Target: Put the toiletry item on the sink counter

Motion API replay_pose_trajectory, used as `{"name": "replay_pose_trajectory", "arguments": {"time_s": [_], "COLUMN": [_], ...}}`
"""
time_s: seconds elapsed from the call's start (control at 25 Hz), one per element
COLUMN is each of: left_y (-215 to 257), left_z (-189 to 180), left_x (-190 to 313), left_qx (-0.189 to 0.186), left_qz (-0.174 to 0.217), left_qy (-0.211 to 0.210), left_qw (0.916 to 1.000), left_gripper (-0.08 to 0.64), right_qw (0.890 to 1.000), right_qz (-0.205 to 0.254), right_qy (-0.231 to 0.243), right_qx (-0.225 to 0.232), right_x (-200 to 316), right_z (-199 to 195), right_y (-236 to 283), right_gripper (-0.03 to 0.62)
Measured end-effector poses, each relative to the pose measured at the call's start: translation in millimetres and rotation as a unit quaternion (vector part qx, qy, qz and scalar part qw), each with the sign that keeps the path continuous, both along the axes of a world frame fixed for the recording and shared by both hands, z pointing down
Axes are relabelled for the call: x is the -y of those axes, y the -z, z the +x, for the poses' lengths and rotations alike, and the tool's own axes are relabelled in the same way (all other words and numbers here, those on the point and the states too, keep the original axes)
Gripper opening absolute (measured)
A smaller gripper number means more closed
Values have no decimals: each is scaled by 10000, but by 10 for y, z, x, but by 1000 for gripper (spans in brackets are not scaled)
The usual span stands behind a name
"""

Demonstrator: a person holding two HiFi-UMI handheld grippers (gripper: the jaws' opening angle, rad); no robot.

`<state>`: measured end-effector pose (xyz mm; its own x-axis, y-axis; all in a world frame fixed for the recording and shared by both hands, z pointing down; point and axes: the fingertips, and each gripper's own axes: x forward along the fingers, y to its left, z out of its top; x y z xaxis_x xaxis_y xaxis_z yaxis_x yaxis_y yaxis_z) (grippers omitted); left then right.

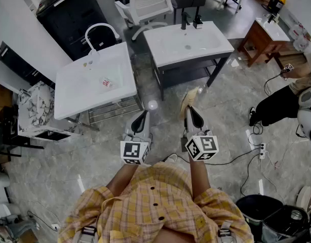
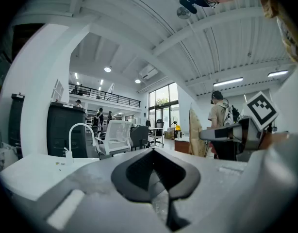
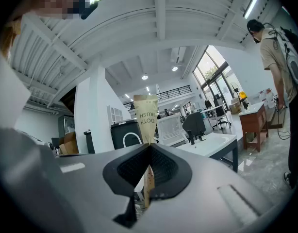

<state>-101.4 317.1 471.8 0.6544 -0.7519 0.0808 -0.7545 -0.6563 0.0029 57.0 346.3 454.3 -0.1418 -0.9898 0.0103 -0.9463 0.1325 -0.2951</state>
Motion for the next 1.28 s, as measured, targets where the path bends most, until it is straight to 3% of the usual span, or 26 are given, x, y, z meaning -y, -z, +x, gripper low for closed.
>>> {"name": "replay_pose_trajectory", "arguments": {"time_s": [0.52,0.84,1.28], "left_y": [-48,-186,-297], "left_z": [298,210,297], "left_x": [38,26,611], "left_qx": [75,223,99], "left_qz": [1,-194,-346], "left_qy": [90,270,293], "left_qw": [9999,9992,9989], "left_gripper": [0,0,0], "right_qw": [9993,9984,9973], "right_qz": [-13,-162,-286], "right_qy": [355,483,669], "right_qx": [64,244,95], "right_x": [84,191,793], "right_z": [195,175,116], "right_y": [-68,-214,-267], "right_gripper": [3,4,4]}}
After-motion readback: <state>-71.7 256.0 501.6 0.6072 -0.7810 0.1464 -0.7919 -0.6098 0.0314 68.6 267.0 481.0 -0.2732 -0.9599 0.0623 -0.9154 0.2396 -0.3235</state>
